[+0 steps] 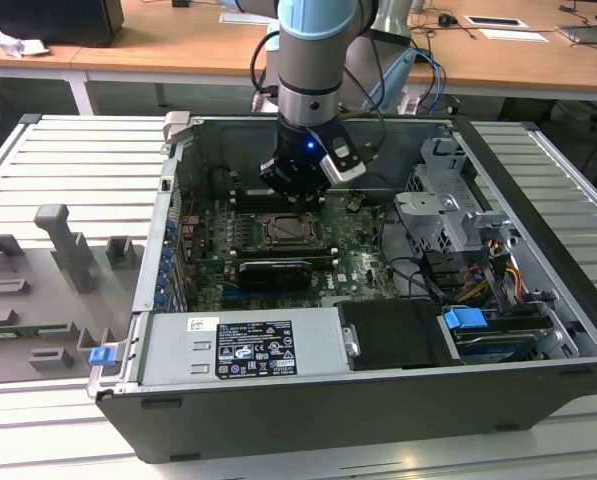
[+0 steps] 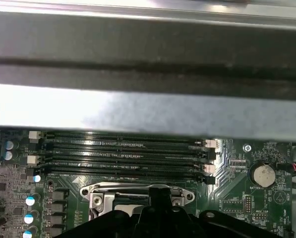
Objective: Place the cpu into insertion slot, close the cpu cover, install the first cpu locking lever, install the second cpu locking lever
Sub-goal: 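Install the second cpu locking lever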
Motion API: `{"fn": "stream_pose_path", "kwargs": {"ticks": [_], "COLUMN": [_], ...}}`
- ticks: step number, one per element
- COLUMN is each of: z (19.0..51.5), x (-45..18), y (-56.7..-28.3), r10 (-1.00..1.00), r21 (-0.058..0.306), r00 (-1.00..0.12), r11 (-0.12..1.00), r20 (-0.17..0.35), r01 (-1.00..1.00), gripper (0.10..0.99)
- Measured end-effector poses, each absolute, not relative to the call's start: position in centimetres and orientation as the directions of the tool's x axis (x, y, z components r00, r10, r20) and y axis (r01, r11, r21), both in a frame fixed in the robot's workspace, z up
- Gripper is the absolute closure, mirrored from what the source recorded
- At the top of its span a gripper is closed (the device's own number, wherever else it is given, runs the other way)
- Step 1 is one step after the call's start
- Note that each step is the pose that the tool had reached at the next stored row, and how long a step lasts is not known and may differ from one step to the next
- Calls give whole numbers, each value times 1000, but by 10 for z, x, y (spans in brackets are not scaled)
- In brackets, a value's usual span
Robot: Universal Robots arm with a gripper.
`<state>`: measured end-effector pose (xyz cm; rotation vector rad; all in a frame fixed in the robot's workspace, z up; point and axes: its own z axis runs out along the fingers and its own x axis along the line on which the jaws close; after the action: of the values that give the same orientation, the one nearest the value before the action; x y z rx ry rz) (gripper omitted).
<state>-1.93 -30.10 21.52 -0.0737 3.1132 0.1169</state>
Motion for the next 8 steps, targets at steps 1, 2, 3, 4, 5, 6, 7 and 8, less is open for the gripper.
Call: {"fn": "stream_pose_path", "kwargs": {"ticks": [1, 2, 3, 4, 5, 6, 7, 8], "z": [215, 215, 215, 215, 215, 216, 221, 227], "x": [-19, -19, -19, -19, -19, -19, -19, -19], "y": [-302, -303, -304, -305, -306, -306, -306, -307], "r10": [-46, -46, -46, -46, -46, -46, -46, -46], "r21": [74, 74, 74, 74, 74, 74, 74, 74], "r00": [-999, -999, -999, -999, -999, -999, -999, -999], "r11": [996, 996, 996, 996, 996, 996, 996, 996], "r20": [-27, -27, -27, -27, -27, -27, -27, -27], "r01": [-48, -48, -48, -48, -48, -48, -48, -48], "gripper": [980, 980, 980, 980, 980, 980, 980, 980]}}
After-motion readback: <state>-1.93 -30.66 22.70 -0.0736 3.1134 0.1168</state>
